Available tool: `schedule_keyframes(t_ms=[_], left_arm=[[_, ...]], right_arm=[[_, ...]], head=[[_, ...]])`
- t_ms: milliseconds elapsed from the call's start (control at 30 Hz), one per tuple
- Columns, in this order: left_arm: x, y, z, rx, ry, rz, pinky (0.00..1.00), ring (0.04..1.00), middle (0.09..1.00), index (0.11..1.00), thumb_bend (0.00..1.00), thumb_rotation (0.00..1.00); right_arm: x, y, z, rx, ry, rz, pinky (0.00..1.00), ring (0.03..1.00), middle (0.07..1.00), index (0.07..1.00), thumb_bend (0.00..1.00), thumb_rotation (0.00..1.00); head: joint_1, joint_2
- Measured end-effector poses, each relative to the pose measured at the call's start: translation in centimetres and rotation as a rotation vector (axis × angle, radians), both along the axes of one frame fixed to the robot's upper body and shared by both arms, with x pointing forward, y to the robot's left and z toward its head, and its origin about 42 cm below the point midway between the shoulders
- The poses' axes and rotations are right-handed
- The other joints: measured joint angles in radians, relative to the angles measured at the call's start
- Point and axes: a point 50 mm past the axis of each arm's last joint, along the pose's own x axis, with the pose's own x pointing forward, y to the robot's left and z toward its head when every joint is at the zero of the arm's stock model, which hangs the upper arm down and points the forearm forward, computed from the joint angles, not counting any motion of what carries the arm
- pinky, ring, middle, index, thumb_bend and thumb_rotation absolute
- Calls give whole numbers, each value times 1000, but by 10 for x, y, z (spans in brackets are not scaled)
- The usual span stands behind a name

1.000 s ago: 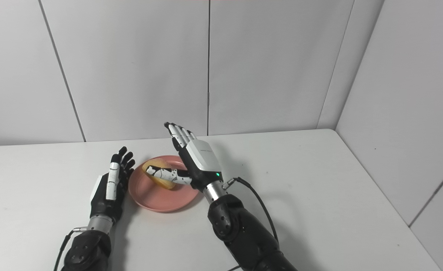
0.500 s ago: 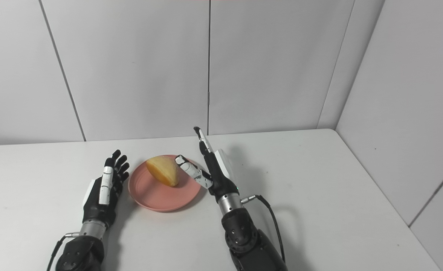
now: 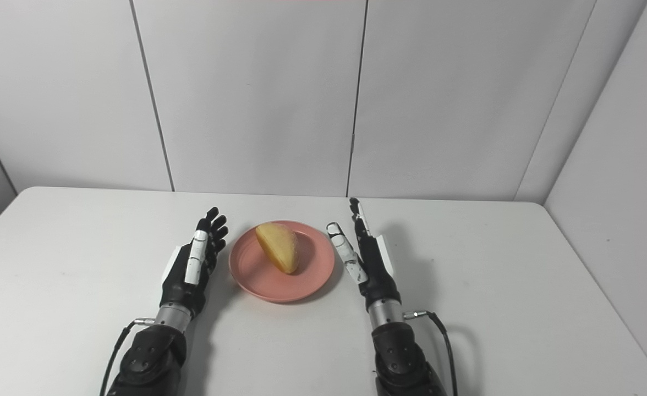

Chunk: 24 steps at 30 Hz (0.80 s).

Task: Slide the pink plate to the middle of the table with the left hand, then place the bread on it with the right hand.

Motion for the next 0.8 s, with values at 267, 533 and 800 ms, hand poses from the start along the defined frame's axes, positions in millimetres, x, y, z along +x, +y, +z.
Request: schedule_keyframes(t_ms=[267,533,800], left_arm=[[-2,-5,-1,12,2,-2,1000,983,975,965,781,1000],[-2,-5,-1,12,1,8,1000,981,973,962,789,1000],[-1,-4,-1,32,-1,8,1000,983,976,965,791,1000]], right_arm=[[-1,-3,-3,12,7,-21,1000,1000,1000,1000,680,1000],[-6,0,-13,65,39,-39,1000,1000,1000,1000,651,1000],[-12,2,-19,88,80,-62,1000,1000,1000,1000,613,1000]], head=[[40,-9],[32,-11],[12,-8]])
